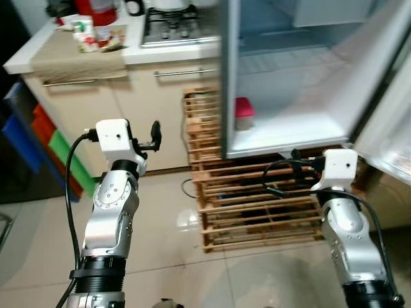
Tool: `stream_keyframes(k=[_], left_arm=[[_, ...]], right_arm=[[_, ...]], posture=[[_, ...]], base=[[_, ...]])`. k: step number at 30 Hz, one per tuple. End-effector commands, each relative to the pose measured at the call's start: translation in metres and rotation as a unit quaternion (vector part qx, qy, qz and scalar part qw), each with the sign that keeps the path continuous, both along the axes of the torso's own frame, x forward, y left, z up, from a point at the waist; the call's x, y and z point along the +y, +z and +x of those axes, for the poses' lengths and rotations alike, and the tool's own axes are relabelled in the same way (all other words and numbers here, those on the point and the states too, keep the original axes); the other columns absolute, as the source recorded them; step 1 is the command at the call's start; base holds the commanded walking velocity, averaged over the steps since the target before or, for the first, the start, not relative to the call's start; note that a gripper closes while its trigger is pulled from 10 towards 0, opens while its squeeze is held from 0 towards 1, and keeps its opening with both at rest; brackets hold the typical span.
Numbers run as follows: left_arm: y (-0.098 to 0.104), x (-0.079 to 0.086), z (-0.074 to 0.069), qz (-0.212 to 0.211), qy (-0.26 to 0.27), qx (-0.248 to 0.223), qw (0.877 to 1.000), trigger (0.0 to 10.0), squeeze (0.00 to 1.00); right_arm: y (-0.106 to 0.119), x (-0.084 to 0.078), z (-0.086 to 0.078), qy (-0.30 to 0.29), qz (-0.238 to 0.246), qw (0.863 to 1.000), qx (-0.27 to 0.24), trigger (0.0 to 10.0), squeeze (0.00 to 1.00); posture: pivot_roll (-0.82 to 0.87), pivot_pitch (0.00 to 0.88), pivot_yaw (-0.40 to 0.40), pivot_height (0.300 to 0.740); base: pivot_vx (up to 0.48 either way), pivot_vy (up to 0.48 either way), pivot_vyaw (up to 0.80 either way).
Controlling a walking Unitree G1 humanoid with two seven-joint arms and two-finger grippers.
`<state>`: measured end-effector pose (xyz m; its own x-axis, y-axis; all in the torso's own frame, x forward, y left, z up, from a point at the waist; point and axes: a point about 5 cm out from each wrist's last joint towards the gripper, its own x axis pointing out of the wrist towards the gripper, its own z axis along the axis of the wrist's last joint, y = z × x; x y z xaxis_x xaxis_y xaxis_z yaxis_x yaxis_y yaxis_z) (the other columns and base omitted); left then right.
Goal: Restocking fridge
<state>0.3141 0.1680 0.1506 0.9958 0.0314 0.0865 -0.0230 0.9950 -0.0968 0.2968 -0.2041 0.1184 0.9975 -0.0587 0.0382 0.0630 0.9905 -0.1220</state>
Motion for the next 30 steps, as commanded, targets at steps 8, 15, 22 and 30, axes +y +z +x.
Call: stream_keyframes(k=[8, 15, 22, 30], left_arm=[[-0.002, 0.013, 0.002, 0.031, 0.025, 0.010, 0.999, 10.0, 0.00], [-0.003, 0.012, 0.000, 0.032, 0.024, 0.011, 0.999, 10.0, 0.00], [0.002, -0.001, 0.004, 0.044, -0.013, -0.002, 0.999, 10.0, 0.00], [0.008, -0.011, 0.005, 0.043, -0.049, -0.020, 0.998, 10.0, 0.00]], right_arm=[[-0.004, 0.017, 0.010, 0.031, 0.009, 0.999, 0.006, 10.0, 0.00], [-0.008, 0.020, 0.010, 0.034, 0.017, 0.999, 0.009, 10.0, 0.00], [-0.009, 0.019, 0.008, 0.023, 0.021, 0.999, 0.006, 10.0, 0.00], [-0.008, 0.026, 0.008, 0.027, 0.022, 0.999, 0.002, 10.0, 0.00]], posture=[[-0.04, 0.000, 0.017, 0.740], [-0.05, 0.000, 0.020, 0.740], [-0.07, 0.000, 0.032, 0.740], [-0.09, 0.000, 0.061, 0.740]], base=[[0.000, 0.479, 0.36], [0.000, 0.480, 0.00], [0.000, 0.069, 0.25], [0.377, 0.000, -0.40]])
